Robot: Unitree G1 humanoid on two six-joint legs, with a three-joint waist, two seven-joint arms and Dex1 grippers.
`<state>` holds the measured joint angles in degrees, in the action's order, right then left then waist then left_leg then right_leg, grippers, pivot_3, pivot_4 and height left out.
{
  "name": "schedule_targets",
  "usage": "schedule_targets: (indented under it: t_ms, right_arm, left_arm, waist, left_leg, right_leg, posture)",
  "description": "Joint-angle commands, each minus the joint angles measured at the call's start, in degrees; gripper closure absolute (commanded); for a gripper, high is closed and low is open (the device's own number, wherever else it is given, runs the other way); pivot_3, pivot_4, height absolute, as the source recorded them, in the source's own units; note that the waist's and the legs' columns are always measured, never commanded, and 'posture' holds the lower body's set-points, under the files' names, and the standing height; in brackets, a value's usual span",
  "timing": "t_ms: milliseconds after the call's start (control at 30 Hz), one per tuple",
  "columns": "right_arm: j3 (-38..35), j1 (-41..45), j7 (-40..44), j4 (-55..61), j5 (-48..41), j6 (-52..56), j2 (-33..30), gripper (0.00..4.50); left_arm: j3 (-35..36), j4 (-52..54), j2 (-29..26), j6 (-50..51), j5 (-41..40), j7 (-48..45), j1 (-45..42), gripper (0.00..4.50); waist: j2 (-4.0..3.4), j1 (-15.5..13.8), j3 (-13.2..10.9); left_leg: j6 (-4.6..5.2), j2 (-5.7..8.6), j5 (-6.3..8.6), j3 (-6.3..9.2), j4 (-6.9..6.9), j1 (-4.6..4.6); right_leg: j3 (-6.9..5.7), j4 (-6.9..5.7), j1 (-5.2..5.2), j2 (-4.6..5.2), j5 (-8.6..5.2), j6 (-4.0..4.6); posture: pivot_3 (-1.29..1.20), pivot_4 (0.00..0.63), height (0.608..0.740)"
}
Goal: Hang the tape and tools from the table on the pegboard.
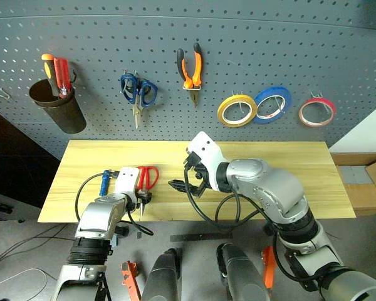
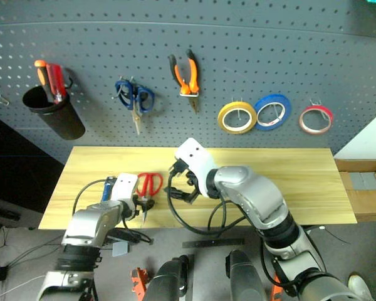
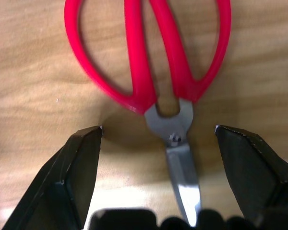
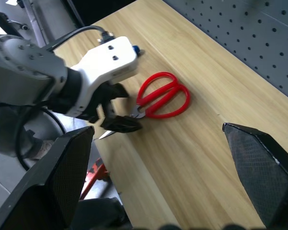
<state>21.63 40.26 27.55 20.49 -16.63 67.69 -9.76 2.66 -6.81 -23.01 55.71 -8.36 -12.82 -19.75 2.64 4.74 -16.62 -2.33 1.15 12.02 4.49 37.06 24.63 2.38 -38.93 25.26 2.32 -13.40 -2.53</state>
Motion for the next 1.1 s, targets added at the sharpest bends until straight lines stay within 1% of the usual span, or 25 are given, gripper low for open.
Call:
schedule_targets:
  t_ms: [33, 67, 267, 300, 400, 567, 667, 800, 833, 933, 1100]
  right_arm:
    - [0.14, 1.06, 0.09, 3.26, -0.50, -1.42, -0.39, 0.00]
    - [0.20, 1.07, 0.01, 3.32, -0.52, -1.47, -0.50, 0.00]
    - [0.32, 1.19, -0.31, 3.73, -0.61, -1.58, -1.20, 0.00]
    - [0.35, 1.15, -0.32, 3.80, -0.61, -1.61, -1.38, 0.00]
    - [0.34, 1.08, -0.37, 4.02, -0.69, -1.60, -1.76, 0.00]
    - [-0.72, 0.94, -0.04, 5.50, -1.20, -1.33, -3.23, 0.00]
    - [-2.32, 1.22, 1.09, 8.61, -1.06, -3.29, -6.39, 0.00]
    - [-4.36, 1.21, 2.78, 11.44, -1.68, -5.73, -9.88, 0.00]
    - [-4.84, 0.95, 3.37, 12.15, -1.43, -7.37, -11.05, 0.00]
    - [-6.64, -1.32, 5.77, 14.22, -0.15, -17.03, -14.12, 0.00]
    - [-9.14, -3.09, 9.48, 14.48, -3.81, -22.15, -14.45, 0.00]
  left_arm:
    - [0.48, -3.30, 0.32, -1.36, 1.13, 0.80, 0.53, 0.86]
    - [0.43, -3.46, 0.28, -1.91, 1.18, 0.75, 0.57, 1.09]
    - [0.15, -3.18, -0.31, -5.11, 1.14, -0.58, 1.72, 3.17]
    - [0.07, -3.10, -0.45, -5.68, 1.25, -0.80, 2.17, 3.42]
    - [0.08, -2.10, -0.72, -7.43, 1.15, -1.73, 3.48, 3.43]
    - [2.28, 4.13, -0.93, -11.71, -0.29, -3.50, 7.14, 3.43]
    - [2.87, 10.31, -1.51, -19.20, -0.01, -5.03, 10.77, 3.43]
    - [2.72, 15.67, -1.47, -25.49, 1.35, -4.74, 13.98, 3.43]
    - [2.25, 17.15, -1.84, -28.62, 2.56, -4.56, 14.97, 3.43]
    - [1.34, 21.80, -3.37, -42.09, 5.64, -6.07, 18.88, 3.43]
    - [4.09, 23.88, -5.90, -57.80, 9.61, -5.57, 22.75, 3.43]
  waist:
    - [0.00, 0.01, 0.06]
    - [0.00, 0.01, 0.09]
    - [-0.01, 0.03, 0.17]
    - [-0.02, 0.03, 0.19]
    - [-0.04, 0.06, 0.26]
    - [-0.04, 0.16, 0.27]
    - [-0.04, 0.07, 0.27]
    - [-0.04, -0.13, 0.27]
    - [-0.04, -0.11, 0.27]
    - [-0.04, -0.11, 0.27]
    - [-0.04, -0.08, 0.27]
  left_leg:
    - [0.00, 0.00, 0.00, 0.00, 0.00, 0.00]
    - [0.00, 0.00, 0.00, -0.01, 0.01, -0.01]
    - [0.00, 0.00, 0.00, -0.01, 0.00, -0.02]
    - [0.00, 0.00, 0.00, -0.01, 0.00, -0.02]
    - [0.00, 0.00, 0.00, -0.02, -0.01, -0.02]
    - [0.00, 0.00, 0.00, -0.03, -0.03, -0.01]
    - [0.00, 0.01, 0.00, -0.03, -0.05, 0.01]
    - [0.01, 0.07, 0.00, -0.01, -0.07, 0.04]
    - [0.01, 0.08, 0.00, -0.01, -0.07, 0.03]
    - [0.02, 0.10, 0.01, -0.07, -0.10, 0.04]
    - [0.05, 0.09, 0.03, -0.11, -0.19, 0.05]
  right_leg:
    - [0.00, 0.00, -0.01, 0.00, 0.00, 0.00]
    - [0.01, 0.00, -0.01, 0.00, 0.00, 0.00]
    - [0.01, 0.01, -0.01, 0.01, 0.00, 0.00]
    - [0.01, 0.01, -0.01, 0.01, 0.00, 0.00]
    - [0.02, 0.02, -0.01, 0.02, 0.00, 0.00]
    - [0.02, 0.05, 0.00, 0.06, 0.00, 0.00]
    - [0.00, 0.09, 0.00, 0.31, 0.00, 0.00]
    - [-0.06, 0.18, -0.01, 0.44, 0.00, 0.00]
    - [-0.06, 0.18, -0.02, 0.45, -0.01, 0.00]
    - [-0.05, 0.27, -0.02, 0.49, -0.01, 0.00]
    - [-0.04, 0.41, -0.03, 0.53, -0.01, 0.00]
  posture:
    - [-0.11, 0.262, 0.740]
    - [-0.11, 0.262, 0.740]
    - [-0.11, 0.261, 0.740]
    - [-0.12, 0.258, 0.740]
    - [-0.12, 0.258, 0.740]
    - [-0.12, 0.257, 0.740]
    - [-0.11, 0.256, 0.740]
    - [-0.10, 0.252, 0.740]
    - [-0.10, 0.252, 0.740]
    - [-0.10, 0.250, 0.740]
    - [-0.10, 0.247, 0.740]
